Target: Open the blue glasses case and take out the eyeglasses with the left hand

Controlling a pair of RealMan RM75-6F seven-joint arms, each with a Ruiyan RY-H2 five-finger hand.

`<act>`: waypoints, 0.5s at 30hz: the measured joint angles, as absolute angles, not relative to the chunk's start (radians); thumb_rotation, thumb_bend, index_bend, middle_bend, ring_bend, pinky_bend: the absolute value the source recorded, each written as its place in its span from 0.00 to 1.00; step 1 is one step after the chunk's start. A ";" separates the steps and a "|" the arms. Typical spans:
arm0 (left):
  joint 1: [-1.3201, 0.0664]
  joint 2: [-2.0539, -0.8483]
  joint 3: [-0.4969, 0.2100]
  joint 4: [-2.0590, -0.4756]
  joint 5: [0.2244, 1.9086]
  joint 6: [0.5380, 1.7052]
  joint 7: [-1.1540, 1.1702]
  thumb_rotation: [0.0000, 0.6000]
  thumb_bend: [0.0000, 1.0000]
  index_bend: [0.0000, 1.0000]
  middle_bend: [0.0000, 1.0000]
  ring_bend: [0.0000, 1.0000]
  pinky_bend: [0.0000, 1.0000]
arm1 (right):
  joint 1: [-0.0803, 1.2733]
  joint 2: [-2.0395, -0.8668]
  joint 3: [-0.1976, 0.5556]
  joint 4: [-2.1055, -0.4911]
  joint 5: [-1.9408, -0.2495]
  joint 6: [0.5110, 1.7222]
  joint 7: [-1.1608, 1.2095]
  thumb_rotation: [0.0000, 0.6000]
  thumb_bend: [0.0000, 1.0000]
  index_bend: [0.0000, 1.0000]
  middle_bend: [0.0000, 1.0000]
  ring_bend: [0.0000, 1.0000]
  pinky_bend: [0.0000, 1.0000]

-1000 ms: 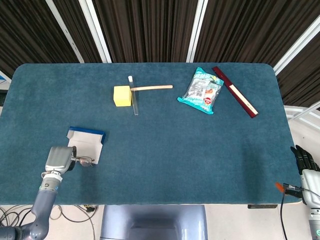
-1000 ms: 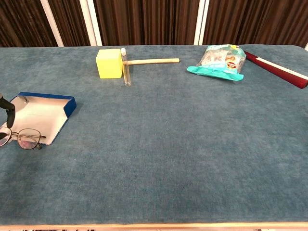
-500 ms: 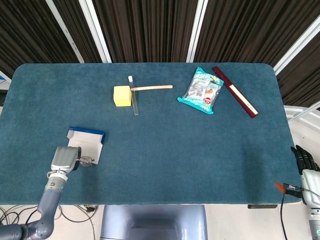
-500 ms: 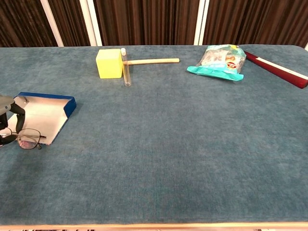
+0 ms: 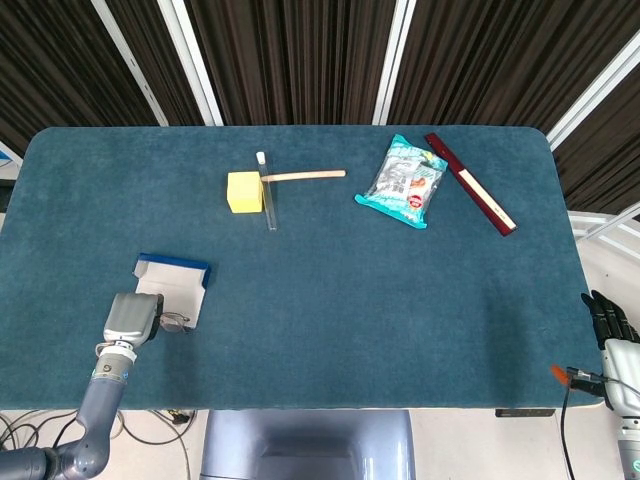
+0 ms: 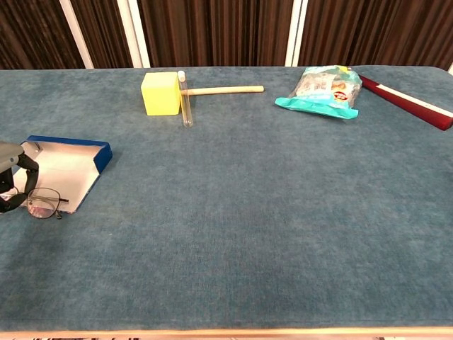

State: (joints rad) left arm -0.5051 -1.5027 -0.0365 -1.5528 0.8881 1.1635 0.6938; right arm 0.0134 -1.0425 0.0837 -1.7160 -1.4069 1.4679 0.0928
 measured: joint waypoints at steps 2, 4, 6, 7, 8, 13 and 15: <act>-0.505 -1.502 -0.038 -1.556 0.889 1.163 0.692 1.00 0.47 0.59 1.00 0.98 1.00 | 0.013 -1.043 0.084 -1.716 -1.407 1.469 0.092 1.00 0.16 0.00 0.00 0.00 0.19; -0.504 -1.500 -0.039 -1.562 0.891 1.165 0.690 1.00 0.47 0.59 1.00 0.98 1.00 | 0.013 -1.043 0.084 -1.716 -1.407 1.469 0.093 1.00 0.16 0.00 0.00 0.00 0.19; -0.504 -1.498 -0.041 -1.573 0.895 1.167 0.687 1.00 0.47 0.59 1.00 0.98 1.00 | 0.013 -1.043 0.084 -1.716 -1.407 1.469 0.092 1.00 0.16 0.00 0.00 0.00 0.19; -0.504 -1.495 -0.043 -1.583 0.899 1.170 0.684 1.00 0.47 0.59 1.00 0.98 1.00 | 0.013 -1.043 0.084 -1.716 -1.407 1.469 0.092 1.00 0.16 0.00 0.00 0.00 0.19; -0.504 -1.493 -0.045 -1.592 0.902 1.171 0.683 1.00 0.47 0.59 1.00 0.98 1.00 | 0.013 -1.043 0.084 -1.716 -1.407 1.469 0.091 1.00 0.16 0.00 0.00 0.00 0.19; -0.521 -1.489 -0.061 -1.647 0.916 1.176 0.696 1.00 0.47 0.59 1.00 0.98 1.00 | 0.014 -1.044 0.083 -1.716 -1.409 1.468 0.088 1.00 0.16 0.00 0.00 0.00 0.19; -0.533 -1.497 -0.069 -1.659 0.916 1.175 0.709 1.00 0.47 0.59 1.00 0.98 1.00 | 0.014 -1.044 0.083 -1.716 -1.409 1.468 0.089 1.00 0.16 0.00 0.00 0.00 0.19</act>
